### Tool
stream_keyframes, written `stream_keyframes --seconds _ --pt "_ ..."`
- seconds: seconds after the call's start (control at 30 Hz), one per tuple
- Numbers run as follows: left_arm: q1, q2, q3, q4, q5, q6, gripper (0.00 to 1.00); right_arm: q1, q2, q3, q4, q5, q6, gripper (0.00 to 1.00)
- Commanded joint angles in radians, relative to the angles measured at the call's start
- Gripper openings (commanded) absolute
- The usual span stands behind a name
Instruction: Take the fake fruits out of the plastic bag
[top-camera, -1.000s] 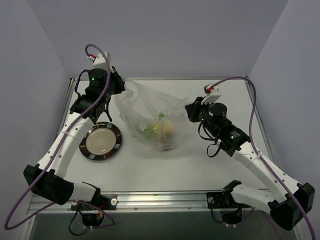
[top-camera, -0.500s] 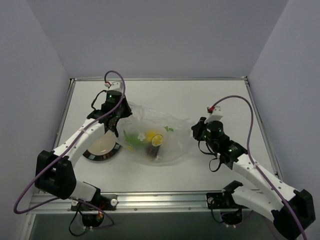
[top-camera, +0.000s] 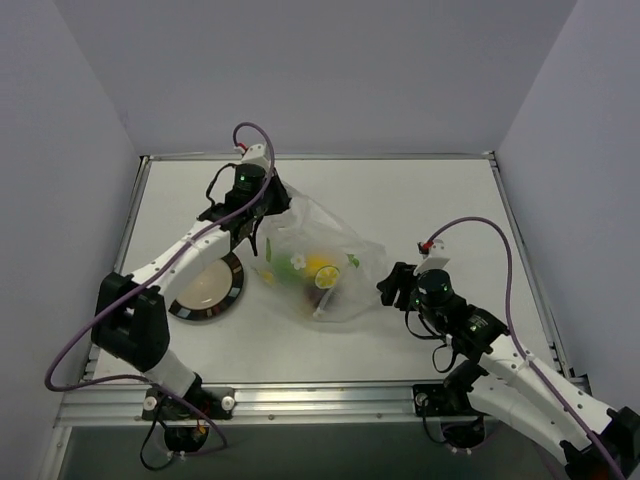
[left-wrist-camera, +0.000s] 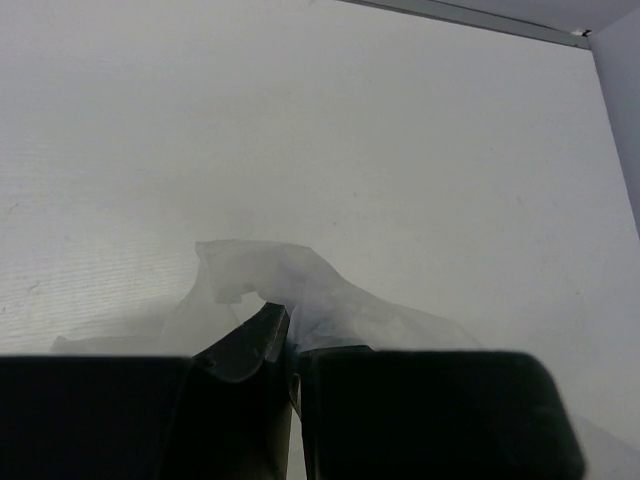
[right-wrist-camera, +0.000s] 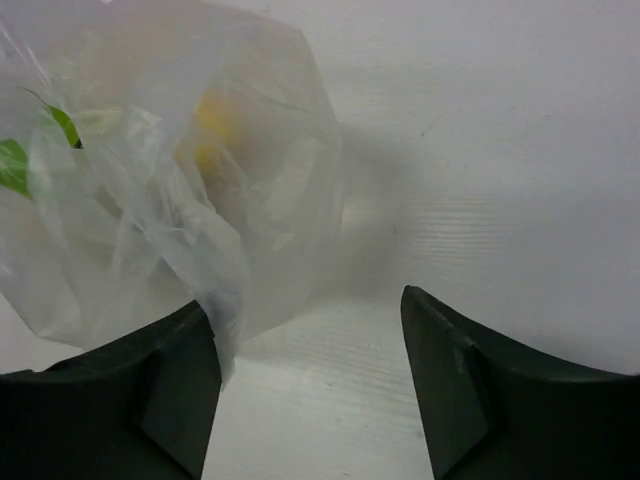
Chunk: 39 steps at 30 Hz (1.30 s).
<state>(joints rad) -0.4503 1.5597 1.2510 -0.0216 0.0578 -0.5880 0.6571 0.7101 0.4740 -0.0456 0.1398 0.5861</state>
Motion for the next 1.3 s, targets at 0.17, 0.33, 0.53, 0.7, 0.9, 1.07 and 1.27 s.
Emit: stream_keyframes --seconds 0.17,0.33,0.53,0.7,0.9,1.07,1.27 --pt "0.002 0.051 -0.047 0.127 0.005 0.017 0.02 0.009 -0.018 0.184 -0.111 0.076 -0.025 0.83" --pt "0.002 -0.055 -0.101 0.132 0.004 0.030 0.02 0.013 0.011 0.377 -0.131 0.038 -0.088 0.86" --pt "0.002 -0.102 -0.142 0.126 0.020 0.024 0.02 0.030 0.135 0.547 -0.117 0.029 -0.166 0.83" --pt "0.001 -0.107 -0.157 0.135 0.027 0.010 0.02 0.097 0.355 0.595 -0.017 -0.117 -0.184 0.31" --pt "-0.004 -0.138 -0.194 0.124 0.008 0.017 0.02 0.272 0.586 0.595 0.093 0.010 -0.232 0.20" --pt "-0.004 -0.151 -0.223 0.126 -0.003 0.016 0.02 0.309 0.698 0.497 0.219 0.076 -0.188 0.14" --pt "0.002 -0.199 -0.199 0.049 -0.024 0.014 0.30 0.452 0.719 0.267 0.404 0.176 -0.094 0.12"
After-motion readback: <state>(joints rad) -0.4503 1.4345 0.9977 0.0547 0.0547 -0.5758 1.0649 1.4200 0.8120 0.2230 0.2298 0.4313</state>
